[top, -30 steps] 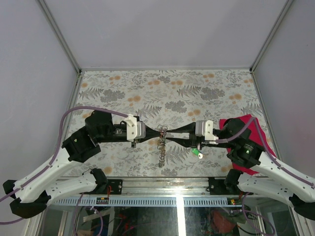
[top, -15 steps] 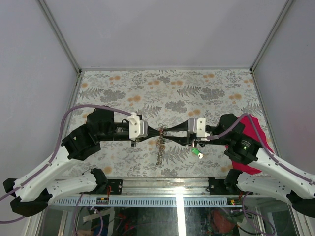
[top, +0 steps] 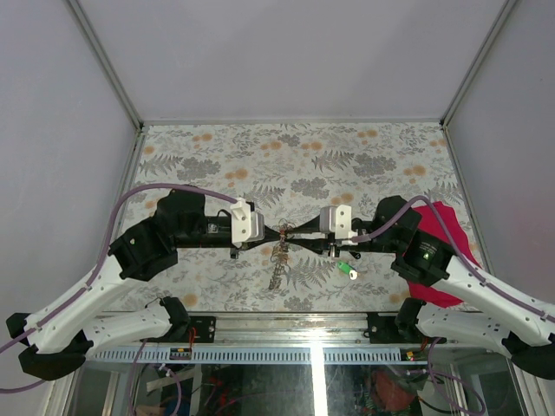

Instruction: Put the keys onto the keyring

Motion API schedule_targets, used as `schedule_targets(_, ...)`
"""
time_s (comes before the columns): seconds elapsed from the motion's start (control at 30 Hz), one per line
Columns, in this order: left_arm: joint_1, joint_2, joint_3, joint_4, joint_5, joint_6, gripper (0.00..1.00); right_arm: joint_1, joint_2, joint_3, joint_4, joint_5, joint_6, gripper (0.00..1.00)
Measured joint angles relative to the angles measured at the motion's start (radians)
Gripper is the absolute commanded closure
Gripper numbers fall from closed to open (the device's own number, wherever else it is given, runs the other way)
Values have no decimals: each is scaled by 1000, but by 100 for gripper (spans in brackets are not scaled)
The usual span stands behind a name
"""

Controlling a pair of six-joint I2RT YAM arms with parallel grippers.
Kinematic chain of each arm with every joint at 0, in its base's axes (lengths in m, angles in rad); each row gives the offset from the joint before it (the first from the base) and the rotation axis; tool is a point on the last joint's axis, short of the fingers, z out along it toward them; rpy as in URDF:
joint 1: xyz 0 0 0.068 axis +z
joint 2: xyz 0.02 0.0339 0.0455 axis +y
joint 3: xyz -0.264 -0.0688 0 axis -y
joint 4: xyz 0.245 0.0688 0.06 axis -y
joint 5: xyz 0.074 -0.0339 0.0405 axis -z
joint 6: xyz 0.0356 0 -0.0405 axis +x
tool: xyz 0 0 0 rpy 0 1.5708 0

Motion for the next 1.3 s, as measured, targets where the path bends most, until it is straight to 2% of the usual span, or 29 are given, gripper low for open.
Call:
schedule_targets(0.27, 0, 5, 9, -4, -1, 1, 100, 0, 24, 21, -22, 3, -3, 78)
schedule_targets(0.33, 0, 5, 10, -5, -1, 1, 100, 0, 29, 27, -26, 5, -3, 85)
schedule_targets(0.4, 0, 6, 10, -5, -1, 1, 100, 0, 31, 29, -27, 6, -4, 97)
schedule_targets(0.43, 0, 6, 10, -5, -4, 1, 100, 0, 32, 31, -30, 7, -3, 100)
schedule_targets(0.5, 0, 6, 10, -5, -9, 1, 99, 0, 34, 32, -32, 8, -2, 100)
schedule_targets(0.7, 0, 2, 11, -1, -20, 0, 82, 0, 34, 29, -24, 25, 24, 100)
schedule_targets(0.9, 0, -79, -10, 58, -21, -37, 74, 0, 14, -75, 131, 34, 124, 100)
schedule_targets(1.3, 0, -178, -108, 220, -38, -153, 71, 0, 9, -283, 618, 44, 405, 100)
